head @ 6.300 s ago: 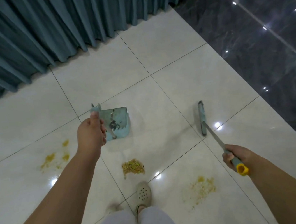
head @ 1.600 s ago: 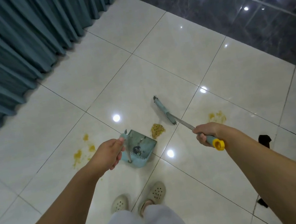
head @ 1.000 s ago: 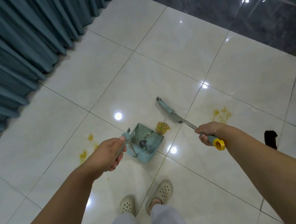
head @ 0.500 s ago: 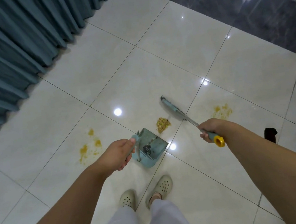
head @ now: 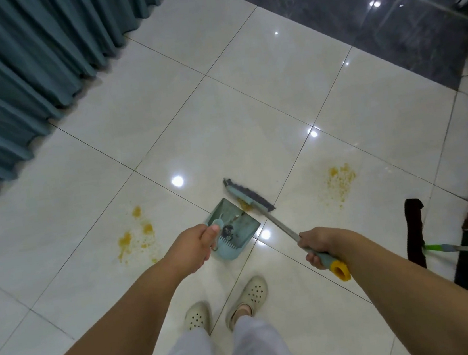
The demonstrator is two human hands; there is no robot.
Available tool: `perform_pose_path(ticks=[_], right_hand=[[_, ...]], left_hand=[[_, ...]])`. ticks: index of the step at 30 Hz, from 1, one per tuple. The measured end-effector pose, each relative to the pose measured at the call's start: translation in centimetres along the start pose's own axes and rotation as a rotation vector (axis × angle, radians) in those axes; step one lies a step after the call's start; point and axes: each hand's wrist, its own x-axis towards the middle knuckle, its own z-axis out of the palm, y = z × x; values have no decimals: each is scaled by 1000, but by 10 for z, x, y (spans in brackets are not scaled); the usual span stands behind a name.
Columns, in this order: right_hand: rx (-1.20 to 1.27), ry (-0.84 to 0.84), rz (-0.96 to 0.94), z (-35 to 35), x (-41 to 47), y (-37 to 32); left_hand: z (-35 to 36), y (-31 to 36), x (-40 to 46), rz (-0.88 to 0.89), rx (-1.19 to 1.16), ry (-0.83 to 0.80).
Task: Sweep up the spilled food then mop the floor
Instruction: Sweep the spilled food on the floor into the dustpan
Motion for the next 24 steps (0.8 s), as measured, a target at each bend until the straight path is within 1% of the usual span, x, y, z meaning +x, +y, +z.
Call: perform_pose_path(ticks=[5,9,13,16,18,20,22,24], right_hand=[[63,-87,-17,23,-24,23],[148,-147,-36,24,-47,34],[142,-124,-36,26,-65,43],[96,-79,-57,34,-68,43],[50,-44,-71,35,-67,37],[3,-9,-101,35,-66,29],[-46,23,-120,35,-59,19],[-154,66,-162,38,-48,8]], left_hand=[[-1,-2,1,19,7,27],[0,-5,-3,32,-23,15],[-5,-11,-14,-1,-157,-57],[-13,-15,-20,-36,-152,-103],[-15,-18,-22,-83,-143,-80],[-16,-21,-24,-132,-144,-13],[-18,-26,-28,-144,-149,71],[-19,-33,-32,-140,-167,135]])
